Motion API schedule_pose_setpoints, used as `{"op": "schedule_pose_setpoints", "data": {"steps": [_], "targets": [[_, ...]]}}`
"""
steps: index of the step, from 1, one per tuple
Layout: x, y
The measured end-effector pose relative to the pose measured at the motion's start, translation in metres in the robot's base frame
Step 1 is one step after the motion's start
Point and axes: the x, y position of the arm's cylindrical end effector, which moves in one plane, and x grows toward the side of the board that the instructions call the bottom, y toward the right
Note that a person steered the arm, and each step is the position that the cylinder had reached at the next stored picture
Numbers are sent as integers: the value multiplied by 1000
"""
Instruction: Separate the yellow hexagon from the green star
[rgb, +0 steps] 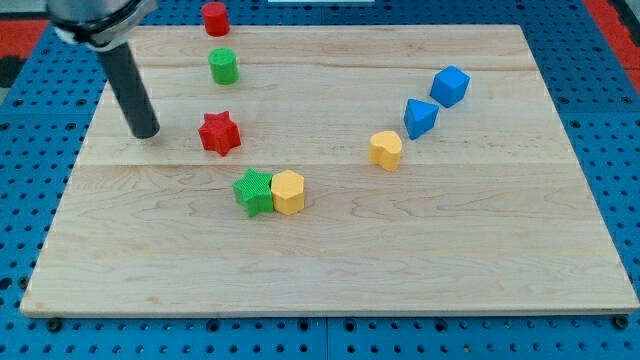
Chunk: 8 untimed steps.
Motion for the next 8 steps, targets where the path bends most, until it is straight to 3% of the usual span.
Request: {"op": "schedule_pose_setpoints", "data": {"steps": [1,2,3,4,5,6,7,8], "targets": [[0,70],[-1,177],[14,140],[52,205],[53,280],[59,288],[113,261],[110,193]]}}
